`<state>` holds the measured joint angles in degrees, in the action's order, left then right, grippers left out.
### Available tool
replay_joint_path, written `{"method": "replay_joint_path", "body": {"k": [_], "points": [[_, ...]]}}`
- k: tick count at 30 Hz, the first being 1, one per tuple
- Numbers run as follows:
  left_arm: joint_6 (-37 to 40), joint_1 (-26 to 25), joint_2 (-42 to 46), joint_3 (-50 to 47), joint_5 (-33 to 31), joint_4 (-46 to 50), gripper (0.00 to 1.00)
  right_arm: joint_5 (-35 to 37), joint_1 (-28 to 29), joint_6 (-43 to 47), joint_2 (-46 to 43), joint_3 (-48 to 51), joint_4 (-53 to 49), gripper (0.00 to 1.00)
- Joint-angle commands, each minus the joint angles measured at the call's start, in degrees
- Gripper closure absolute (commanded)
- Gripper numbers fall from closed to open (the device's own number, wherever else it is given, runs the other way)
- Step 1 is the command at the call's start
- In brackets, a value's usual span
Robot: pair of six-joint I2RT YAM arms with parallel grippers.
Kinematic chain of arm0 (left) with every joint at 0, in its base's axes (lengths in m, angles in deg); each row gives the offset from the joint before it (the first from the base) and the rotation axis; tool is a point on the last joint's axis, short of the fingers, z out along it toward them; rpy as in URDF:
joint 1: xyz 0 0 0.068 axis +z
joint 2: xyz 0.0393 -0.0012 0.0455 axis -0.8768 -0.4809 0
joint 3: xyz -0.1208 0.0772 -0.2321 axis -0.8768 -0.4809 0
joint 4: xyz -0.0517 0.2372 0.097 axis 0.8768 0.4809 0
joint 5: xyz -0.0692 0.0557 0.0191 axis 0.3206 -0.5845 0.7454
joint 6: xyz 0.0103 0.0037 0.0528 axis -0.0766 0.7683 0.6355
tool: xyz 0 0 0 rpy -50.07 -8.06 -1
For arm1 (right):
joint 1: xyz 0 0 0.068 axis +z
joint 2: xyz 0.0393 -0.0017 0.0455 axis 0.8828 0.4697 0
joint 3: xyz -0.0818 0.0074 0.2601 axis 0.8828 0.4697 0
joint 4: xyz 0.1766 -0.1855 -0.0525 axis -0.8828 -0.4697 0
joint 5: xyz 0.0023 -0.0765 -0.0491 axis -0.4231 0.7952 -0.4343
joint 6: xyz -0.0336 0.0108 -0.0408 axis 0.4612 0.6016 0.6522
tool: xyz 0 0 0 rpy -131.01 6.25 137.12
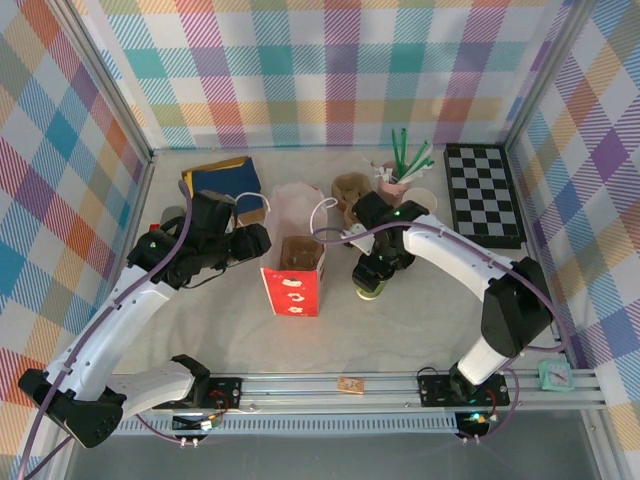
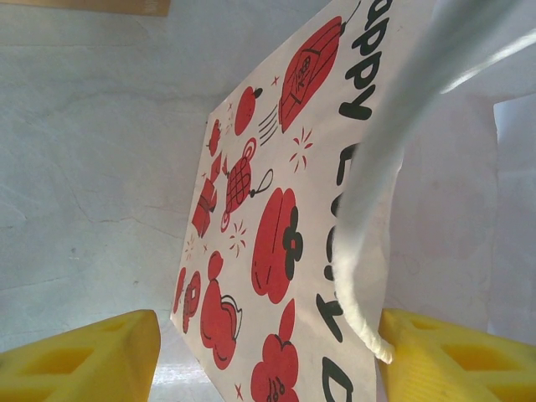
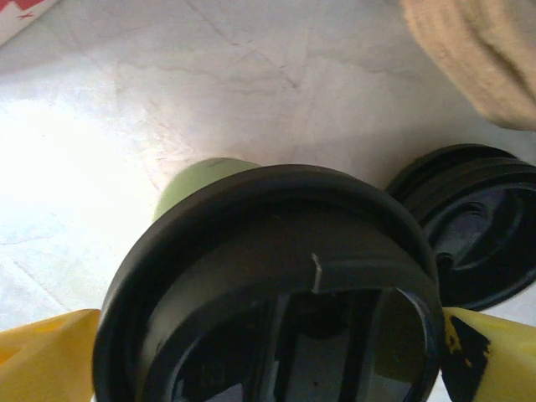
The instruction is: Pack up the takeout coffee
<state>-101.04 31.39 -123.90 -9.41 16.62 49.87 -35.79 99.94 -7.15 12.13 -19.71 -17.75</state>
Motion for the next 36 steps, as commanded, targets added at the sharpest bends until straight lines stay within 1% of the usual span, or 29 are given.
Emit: {"method": "replay_joint_path", "body": {"k": [1, 12, 27, 36], "points": [[-0.40, 0.07, 0.89, 0.80, -0.68, -0.20, 0.32, -3.42, 0.86, -1.31, -0.17, 0.67, -2.63, 0.01], [-0.45, 0.07, 0.64, 0.80, -0.68, -0.64, 0.33, -1.58, 3.65, -2.65, -2.99, -0.72, -3.89, 0.01], [-0.18, 0.07, 1.82, 0.34, -1.51, 0.08, 0.33, -1.15, 8.22, -5.66, -2.95, -2.15, -5.82, 0.01], [-0.09, 0.10, 2.05, -0.07, -1.47, -0.01, 0.33, 2.11, 8.54, -5.27, -1.82, -1.77, -5.84, 0.01]]}}
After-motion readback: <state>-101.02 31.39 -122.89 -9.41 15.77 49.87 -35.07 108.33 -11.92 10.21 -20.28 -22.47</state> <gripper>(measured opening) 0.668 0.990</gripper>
